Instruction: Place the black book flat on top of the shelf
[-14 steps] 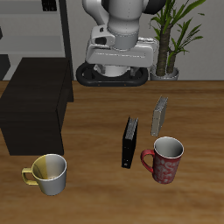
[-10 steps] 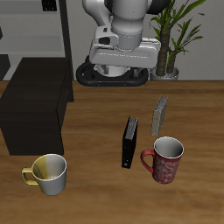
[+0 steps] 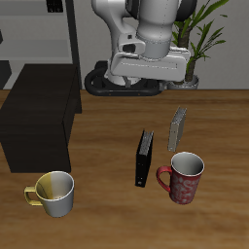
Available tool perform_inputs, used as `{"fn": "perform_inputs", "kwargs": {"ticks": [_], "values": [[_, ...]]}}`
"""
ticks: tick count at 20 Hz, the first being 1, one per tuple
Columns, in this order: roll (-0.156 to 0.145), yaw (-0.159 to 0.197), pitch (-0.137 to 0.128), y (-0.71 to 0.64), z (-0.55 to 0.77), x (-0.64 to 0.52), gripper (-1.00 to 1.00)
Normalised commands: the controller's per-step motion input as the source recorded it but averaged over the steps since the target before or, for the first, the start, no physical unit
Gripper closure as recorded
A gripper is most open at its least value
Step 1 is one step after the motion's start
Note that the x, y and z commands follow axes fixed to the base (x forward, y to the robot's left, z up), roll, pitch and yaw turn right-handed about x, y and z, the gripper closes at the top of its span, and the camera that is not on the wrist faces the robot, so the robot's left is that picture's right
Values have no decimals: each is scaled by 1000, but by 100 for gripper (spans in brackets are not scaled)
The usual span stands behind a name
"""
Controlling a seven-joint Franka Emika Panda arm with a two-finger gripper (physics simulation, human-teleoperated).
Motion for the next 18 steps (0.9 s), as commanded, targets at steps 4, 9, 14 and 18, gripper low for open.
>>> {"fn": "perform_inputs", "kwargs": {"ticks": [4,9,14,18], "values": [[25,39,-22,282,-231,144,-100],[13,-5,-3,88,-108,93,-100],[13,22,-13,20,-181,153,-100],[3,-25,-4,-31,-118,128,-100]]}}
